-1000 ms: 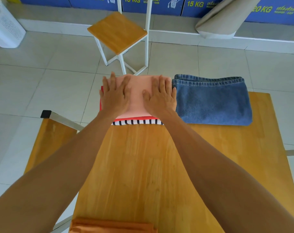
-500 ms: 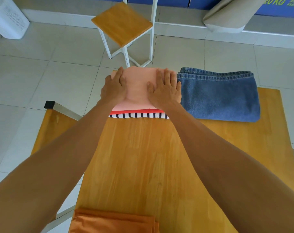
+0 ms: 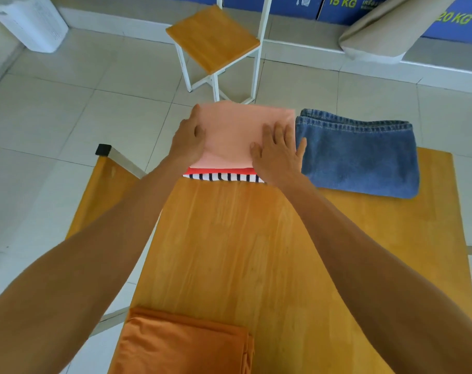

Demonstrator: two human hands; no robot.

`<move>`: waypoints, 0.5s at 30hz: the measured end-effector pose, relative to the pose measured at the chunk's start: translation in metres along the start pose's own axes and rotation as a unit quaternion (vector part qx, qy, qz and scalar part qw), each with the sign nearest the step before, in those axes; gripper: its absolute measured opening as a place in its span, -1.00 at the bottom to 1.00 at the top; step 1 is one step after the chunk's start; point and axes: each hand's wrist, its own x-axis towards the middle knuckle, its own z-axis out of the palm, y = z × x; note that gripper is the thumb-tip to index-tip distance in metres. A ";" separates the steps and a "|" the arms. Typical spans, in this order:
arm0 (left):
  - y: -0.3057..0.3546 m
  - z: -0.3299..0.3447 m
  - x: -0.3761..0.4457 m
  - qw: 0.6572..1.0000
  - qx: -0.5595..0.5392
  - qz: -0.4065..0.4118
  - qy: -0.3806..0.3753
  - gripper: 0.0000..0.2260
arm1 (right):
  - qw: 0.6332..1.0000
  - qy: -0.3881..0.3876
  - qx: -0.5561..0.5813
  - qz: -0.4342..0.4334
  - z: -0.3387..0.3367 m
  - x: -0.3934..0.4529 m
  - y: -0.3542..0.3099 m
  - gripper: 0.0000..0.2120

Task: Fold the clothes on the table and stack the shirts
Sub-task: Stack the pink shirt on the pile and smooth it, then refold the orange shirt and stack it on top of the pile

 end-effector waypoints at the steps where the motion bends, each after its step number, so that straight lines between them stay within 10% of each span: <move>1: -0.005 -0.001 -0.015 1.000 -0.010 0.001 -0.002 -0.52 | 1.000 0.016 0.007 -0.007 0.002 -0.018 0.000 -0.40; 5: -0.025 -0.001 -0.084 0.996 -0.084 -0.027 -0.012 -0.53 | 0.995 0.075 0.060 -0.021 0.016 -0.102 -0.008 -0.45; 15: -0.093 -0.014 -0.253 0.988 -0.133 -0.061 -0.046 -0.60 | 0.986 -0.090 0.136 0.021 0.069 -0.271 -0.018 -0.46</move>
